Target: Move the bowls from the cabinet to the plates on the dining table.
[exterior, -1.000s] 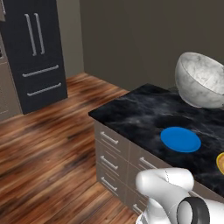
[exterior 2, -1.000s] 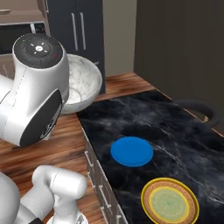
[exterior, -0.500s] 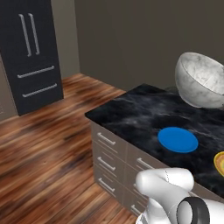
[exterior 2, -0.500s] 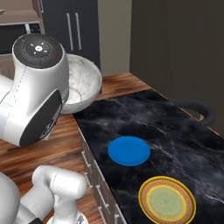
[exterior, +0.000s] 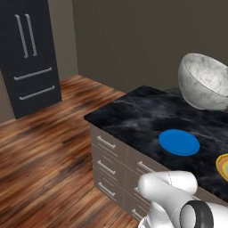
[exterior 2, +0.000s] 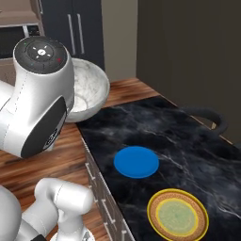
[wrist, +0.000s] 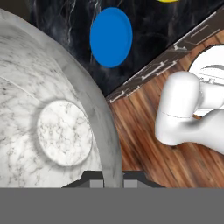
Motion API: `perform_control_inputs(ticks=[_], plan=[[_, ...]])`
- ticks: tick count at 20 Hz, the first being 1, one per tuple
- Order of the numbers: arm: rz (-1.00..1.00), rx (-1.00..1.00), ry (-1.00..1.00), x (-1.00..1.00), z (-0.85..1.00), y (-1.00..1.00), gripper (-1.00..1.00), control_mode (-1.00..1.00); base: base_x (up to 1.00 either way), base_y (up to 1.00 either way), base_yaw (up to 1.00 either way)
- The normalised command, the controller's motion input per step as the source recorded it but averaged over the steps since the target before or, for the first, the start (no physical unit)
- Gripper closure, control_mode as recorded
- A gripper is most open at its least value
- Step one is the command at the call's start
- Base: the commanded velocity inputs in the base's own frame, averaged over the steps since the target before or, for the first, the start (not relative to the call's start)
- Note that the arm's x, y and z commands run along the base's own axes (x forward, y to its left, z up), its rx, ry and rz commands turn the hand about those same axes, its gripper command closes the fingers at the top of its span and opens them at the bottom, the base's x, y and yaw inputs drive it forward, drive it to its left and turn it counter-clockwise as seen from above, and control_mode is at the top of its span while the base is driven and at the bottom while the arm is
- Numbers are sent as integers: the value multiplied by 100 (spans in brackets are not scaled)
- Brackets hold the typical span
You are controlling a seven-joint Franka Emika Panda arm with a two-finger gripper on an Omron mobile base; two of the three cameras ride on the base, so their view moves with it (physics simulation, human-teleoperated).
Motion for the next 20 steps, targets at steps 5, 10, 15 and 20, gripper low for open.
perform_control_inputs(ticks=[5, 10, 15, 20], plan=[[0, 0, 0, 0, 0, 0, 100, 100, 0, 0, -25], [0, 0, 0, 0, 0, 0, 100, 100, 0, 0, -25], [0, 0, 0, 0, 0, 0, 100, 100, 0, 0, -25], [0, 0, 0, 0, 0, 0, 100, 100, 0, 0, -25]])
